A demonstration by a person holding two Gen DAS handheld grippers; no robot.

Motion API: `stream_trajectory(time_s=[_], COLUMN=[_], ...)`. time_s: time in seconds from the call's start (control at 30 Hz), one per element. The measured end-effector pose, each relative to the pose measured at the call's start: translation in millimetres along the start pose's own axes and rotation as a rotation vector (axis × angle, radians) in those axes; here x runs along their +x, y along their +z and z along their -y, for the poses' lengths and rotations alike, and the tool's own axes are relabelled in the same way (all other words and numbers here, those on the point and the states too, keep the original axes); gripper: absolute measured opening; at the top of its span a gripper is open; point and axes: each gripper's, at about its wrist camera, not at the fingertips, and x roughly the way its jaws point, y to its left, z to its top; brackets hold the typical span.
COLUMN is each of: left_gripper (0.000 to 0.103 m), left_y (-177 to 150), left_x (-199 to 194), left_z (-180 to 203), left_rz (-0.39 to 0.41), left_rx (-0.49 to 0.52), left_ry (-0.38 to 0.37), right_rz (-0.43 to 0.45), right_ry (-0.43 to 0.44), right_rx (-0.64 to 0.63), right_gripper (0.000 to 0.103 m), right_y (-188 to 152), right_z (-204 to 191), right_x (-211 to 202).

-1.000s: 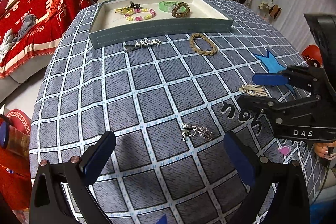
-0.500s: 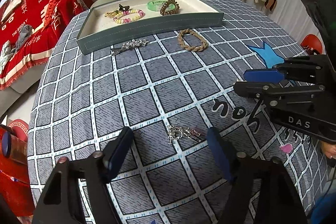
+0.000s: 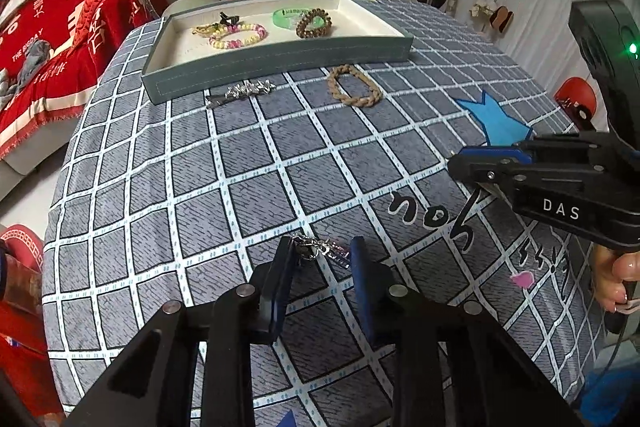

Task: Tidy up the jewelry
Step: 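Grasp the silver charm with the left tool while the right tool grasps the beige hairpin, then carry the charm and hairpin into the white tray and open both tools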

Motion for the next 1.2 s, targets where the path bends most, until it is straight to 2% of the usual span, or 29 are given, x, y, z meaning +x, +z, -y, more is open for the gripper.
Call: stream_trajectory(time_s=[0.33,0.73,0.93,1.2], left_gripper=[0.033,0.033,0.033,0.033], left_y=[3,20,40,85], left_x=[-5,-27,-39,-44], left_z=[-15,-25,-33,-50], left_rz=[-0.001,0.054,0.097,0.157], left_rx=[-0.043,-0.051,-0.057,-0.063], left_ry=[-0.041,-0.051,-0.054,-0.044], right_rz=[0.027,0.075,0.106,0.146], right_ry=[0.036,0.087,0.101,0.12], right_rx=[0.085,0.157,0.183,0.216], right_gripper=[0.012,0.012,0.012,0.012], right_y=[1,14,31,68], right_z=[8,13,17,26], right_x=[-12,-30,-39,-47])
